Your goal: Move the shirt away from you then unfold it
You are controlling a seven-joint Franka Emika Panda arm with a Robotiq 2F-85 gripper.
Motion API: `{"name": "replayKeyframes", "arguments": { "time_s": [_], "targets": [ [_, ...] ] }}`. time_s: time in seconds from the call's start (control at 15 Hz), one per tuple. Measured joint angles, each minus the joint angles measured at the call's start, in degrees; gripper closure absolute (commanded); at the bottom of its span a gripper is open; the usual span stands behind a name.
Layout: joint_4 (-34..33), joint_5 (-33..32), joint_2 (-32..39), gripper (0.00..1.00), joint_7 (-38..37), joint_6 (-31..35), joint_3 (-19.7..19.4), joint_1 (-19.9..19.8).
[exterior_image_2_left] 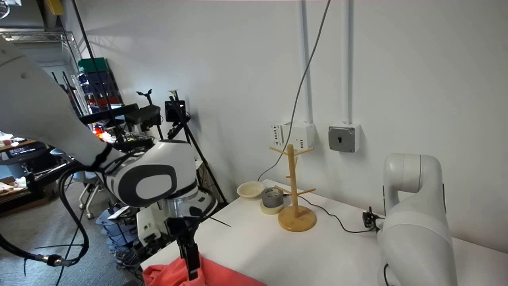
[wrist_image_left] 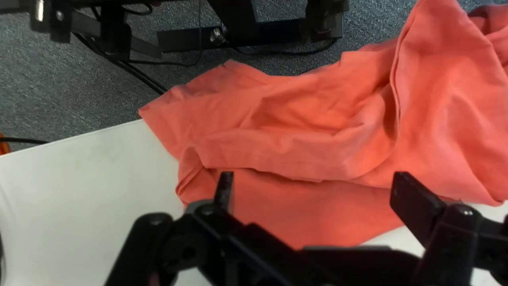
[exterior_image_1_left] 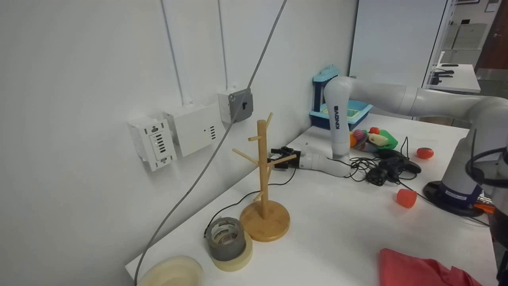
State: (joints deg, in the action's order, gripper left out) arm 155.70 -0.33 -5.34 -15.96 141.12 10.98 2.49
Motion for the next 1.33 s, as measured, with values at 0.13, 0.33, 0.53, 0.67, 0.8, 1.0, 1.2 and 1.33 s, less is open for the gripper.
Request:
{"name": "replayKeyframes", "arguments": {
  "time_s": [0.13,0.33,0.53,0.67,0.8,1.0,1.2,1.33],
  "targets": [
    [-0.81,0.0,4.57,0.0,4.55,3.82,-0.77,0.07],
    [-3.15,0.0,10.26,0.0,8.77,6.63,-1.71,0.13],
    [-4.42,0.0,11.98,0.0,9.13,6.68,-1.83,0.22],
    [-4.38,0.0,12.09,0.0,9.06,6.68,-1.92,0.43],
    [-4.39,0.0,12.66,0.0,9.07,7.49,-1.92,0.83],
    [-4.48,-0.08,15.22,0.0,9.07,11.66,-1.93,1.79],
    [-4.91,-1.09,18.93,0.0,9.06,15.95,-2.49,2.77],
    [-5.52,-2.72,21.63,0.0,9.03,17.9,-3.74,3.75]
  ]
}}
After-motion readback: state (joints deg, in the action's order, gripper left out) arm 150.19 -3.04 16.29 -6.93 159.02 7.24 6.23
